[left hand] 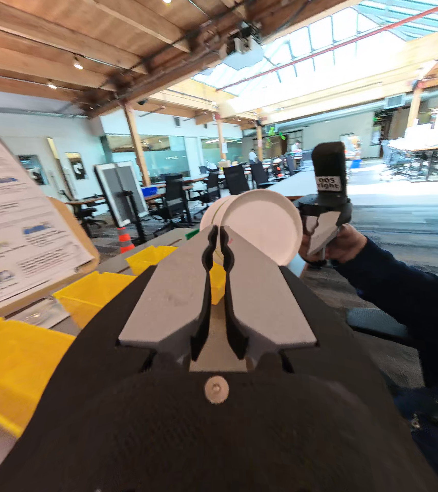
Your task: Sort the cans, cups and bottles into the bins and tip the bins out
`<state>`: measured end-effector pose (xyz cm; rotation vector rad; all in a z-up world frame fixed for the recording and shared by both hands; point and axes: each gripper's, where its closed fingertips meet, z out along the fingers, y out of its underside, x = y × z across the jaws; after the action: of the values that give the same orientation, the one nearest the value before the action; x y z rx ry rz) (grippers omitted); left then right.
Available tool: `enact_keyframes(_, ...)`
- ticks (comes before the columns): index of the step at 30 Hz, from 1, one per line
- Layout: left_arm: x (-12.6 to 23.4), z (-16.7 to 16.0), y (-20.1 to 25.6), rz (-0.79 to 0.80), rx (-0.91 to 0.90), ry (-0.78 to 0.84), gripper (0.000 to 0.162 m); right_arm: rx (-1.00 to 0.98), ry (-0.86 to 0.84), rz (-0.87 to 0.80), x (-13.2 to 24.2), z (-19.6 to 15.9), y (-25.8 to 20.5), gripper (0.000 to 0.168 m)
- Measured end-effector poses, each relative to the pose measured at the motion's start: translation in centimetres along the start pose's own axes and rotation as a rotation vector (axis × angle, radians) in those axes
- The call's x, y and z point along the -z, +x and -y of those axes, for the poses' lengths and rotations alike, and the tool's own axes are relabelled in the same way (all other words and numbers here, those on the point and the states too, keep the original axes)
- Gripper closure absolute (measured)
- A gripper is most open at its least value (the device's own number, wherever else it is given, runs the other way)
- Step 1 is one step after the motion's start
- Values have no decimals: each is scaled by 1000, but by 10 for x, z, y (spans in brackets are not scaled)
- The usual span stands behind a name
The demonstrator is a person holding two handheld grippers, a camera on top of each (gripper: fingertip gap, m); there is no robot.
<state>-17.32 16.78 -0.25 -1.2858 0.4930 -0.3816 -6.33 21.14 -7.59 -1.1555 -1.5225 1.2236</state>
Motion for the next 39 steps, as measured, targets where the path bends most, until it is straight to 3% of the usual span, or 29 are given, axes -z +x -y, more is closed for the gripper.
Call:
enact_keyframes(4, -22, -21, 24, -96, 4, -49, 162, 27, 42, 28, -10, 5, -12, 117)
enact_keyframes(5, -25, -25, 27, -112, 10, -60, 162, 28, 47, 27, -11, 5, -11, 126)
enact_keyframes(7, -30, -35, 24, -98, 6, -87, 162, 31, 62, 139, -8, 5, -26, 162)
enact_keyframes(8, -33, -43, 21, -77, -18, -120, 162, 27, 77, 187, -5, 8, -33, 168)
enact_keyframes(13, -42, -79, 9, 20, -98, -282, 162, 25, -9, 133, -3, -5, -21, 168)
enact_keyframes(16, -35, -89, -1, 72, -132, -337, 162, -15, -17, -5, 8, -7, 11, 168)
enact_keyframes(18, -31, -87, 0, 41, -95, -365, 162, -34, -44, -205, 24, -14, 52, 168)
enact_keyframes(21, -24, -71, -6, 49, -115, -351, 162, -10, -185, -568, 59, -39, 122, 168)
enact_keyframes(23, -20, -60, -9, 52, -150, -319, 162, -16, -248, -666, 67, -48, 154, 168)
enact_keyframes(25, -17, -53, -8, 33, -169, -299, 162, -36, -333, -696, 61, -51, 190, 168)
enact_keyframes(30, -14, -47, -24, 50, -151, -279, 162, -103, -802, -710, 36, -89, 287, 168)
enact_keyframes(35, -2, -44, -41, 103, -119, -260, 162, -171, -1132, -606, 0, -144, 335, 167)
enact_keyframes(36, 1, -45, -42, 98, -105, -263, 162, -178, -1211, -606, 1, -156, 341, 161)
enact_keyframes(37, 3, -47, -43, 94, -94, -271, 162, -170, -1295, -628, 6, -164, 349, 144)
enact_keyframes(39, 10, -48, -53, 130, -100, -277, 162, -147, -1407, -680, 16, -169, 359, 136)
